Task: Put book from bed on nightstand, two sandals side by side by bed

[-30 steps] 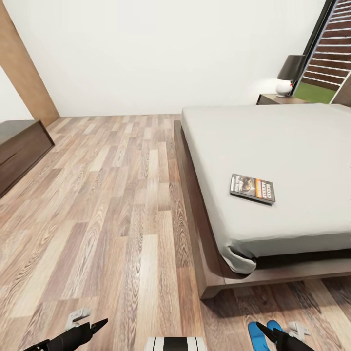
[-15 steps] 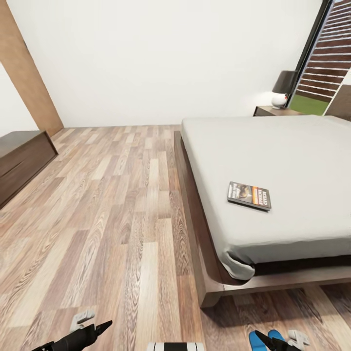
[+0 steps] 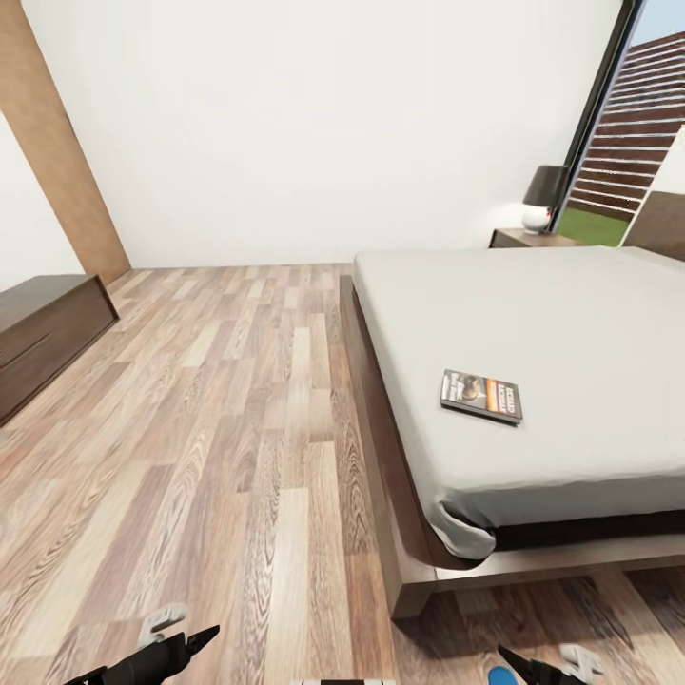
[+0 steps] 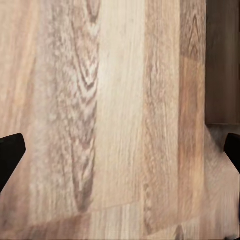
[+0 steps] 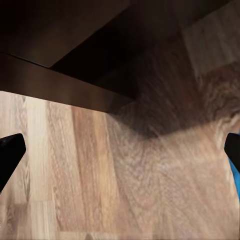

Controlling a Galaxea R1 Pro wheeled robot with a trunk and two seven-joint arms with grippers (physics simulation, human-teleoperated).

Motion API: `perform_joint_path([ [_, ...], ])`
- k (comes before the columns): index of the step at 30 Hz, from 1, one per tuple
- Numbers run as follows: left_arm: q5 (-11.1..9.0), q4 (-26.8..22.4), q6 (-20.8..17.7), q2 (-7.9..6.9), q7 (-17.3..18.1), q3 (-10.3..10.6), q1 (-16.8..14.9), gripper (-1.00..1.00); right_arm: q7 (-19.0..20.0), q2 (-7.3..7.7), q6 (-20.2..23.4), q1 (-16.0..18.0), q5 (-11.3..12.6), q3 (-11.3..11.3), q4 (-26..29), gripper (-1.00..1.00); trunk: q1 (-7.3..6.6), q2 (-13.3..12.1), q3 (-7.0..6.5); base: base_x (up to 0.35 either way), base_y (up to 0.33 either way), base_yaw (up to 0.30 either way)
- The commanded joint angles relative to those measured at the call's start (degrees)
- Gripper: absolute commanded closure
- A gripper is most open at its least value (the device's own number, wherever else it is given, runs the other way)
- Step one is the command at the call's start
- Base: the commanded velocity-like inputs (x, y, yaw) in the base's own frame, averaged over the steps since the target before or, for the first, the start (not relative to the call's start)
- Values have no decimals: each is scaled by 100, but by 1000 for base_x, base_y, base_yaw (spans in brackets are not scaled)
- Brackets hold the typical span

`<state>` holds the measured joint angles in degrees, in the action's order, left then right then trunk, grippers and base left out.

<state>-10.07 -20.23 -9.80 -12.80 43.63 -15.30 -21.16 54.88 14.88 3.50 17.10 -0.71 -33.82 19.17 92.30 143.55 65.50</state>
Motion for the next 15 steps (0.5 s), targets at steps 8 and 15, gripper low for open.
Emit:
perform_joint_path([
  [8,-38,1,-41,28,23,-17,-2,-100,32,-3,37,4,-8,-36,-1,-100,-22,-9,-173,0,0,0],
  [15,-38,1,-40,38,23,-17,-2,-100,32,-8,37,4,-8,-36,-1,-100,-40,-19,-328,0,0,0],
])
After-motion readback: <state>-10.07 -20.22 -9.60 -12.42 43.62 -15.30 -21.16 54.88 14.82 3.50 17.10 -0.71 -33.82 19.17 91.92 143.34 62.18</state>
